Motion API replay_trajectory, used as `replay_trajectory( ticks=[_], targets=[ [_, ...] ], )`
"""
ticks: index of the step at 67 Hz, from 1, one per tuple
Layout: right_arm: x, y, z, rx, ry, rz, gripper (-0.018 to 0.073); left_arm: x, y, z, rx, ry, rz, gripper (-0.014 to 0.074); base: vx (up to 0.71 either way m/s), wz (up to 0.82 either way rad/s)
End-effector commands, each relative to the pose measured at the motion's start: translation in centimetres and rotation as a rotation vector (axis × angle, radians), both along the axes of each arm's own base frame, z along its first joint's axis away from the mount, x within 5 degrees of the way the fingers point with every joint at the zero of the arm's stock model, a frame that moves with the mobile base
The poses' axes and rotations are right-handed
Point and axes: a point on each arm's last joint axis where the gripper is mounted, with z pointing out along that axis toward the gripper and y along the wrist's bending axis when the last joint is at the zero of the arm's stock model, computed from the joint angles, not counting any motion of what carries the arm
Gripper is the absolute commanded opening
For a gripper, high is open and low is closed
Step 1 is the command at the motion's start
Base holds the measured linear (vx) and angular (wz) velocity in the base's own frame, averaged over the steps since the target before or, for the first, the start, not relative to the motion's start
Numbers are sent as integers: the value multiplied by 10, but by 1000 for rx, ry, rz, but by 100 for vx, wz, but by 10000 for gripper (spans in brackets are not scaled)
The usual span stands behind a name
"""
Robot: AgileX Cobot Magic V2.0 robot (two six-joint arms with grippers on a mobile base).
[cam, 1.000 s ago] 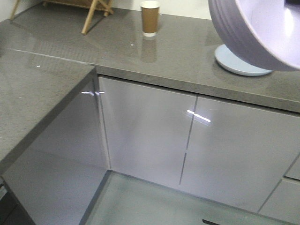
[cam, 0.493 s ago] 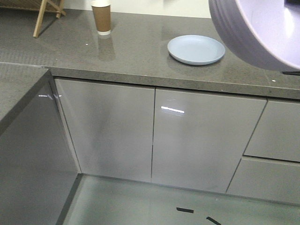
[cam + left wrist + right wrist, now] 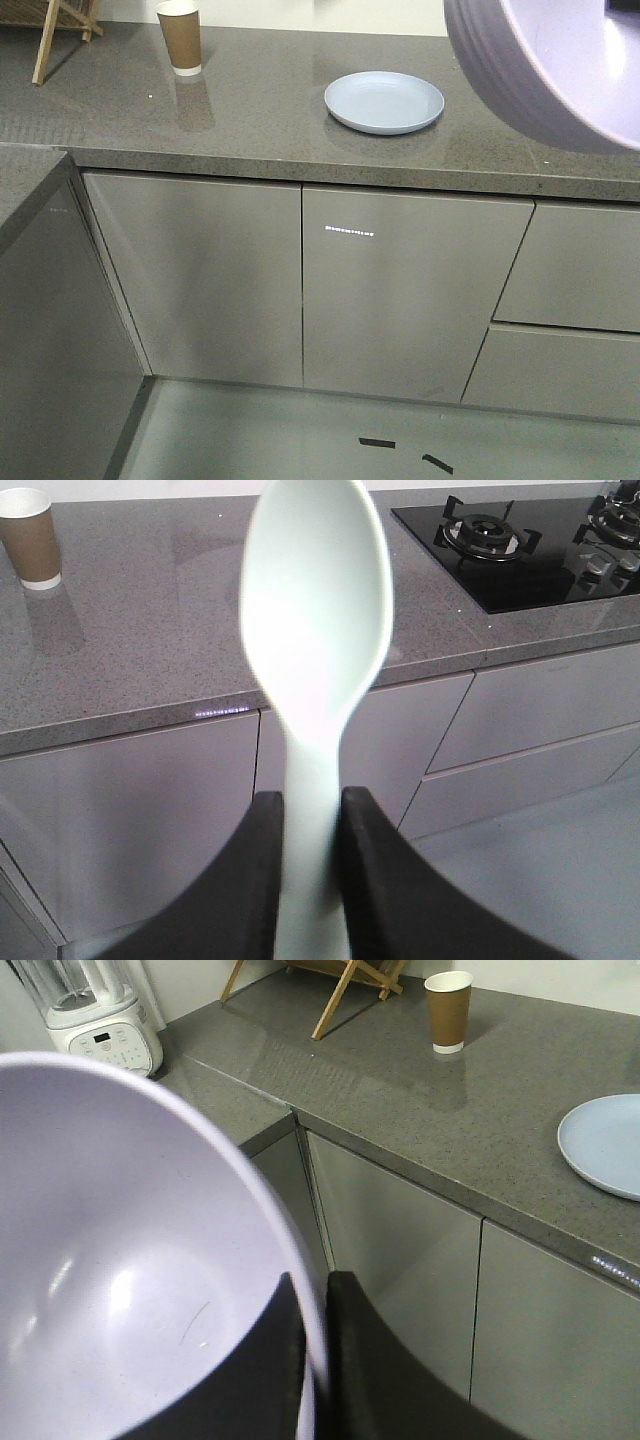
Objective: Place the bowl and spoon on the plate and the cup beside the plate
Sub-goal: 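Drive the base toward the pale blue plate holding bowl and spoon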
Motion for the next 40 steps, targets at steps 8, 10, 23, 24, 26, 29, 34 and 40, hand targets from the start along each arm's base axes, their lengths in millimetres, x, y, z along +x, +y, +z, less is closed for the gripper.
replay_trajectory(
  ticks=[8,10,23,24,26,29,34,40],
  targets=[
    [-8,2,15,53,-79,-7,-6,-7,-3,15,-45,-94,-4,-7,1,-3],
    [-8,2,15,53,-79,-7,-6,-7,-3,15,-45,-94,-4,-7,1,-3],
    [-8,2,15,52,-79,-7,-6,-7,-3,15,-45,-94,-4,-7,1,-3],
    [-8,2,15,52,-79,-7,-6,-7,-3,15,-45,-94,-4,-7,1,-3],
    [-8,2,15,52,-79,-7,-6,-7,-3,15,-45,-94,-4,-7,1,-3],
    [-8,2,15,52,-79,-7,-6,-7,-3,15,-45,-94,-4,-7,1,-4],
    [-8,2,15,52,-79,-7,-6,-7,-3,15,-45,-94,-4,-7,1,-5],
    [-8,2,15,52,-79,-7,-6,-7,-3,15,-45,-94,-4,-7,2,-5]
  ],
)
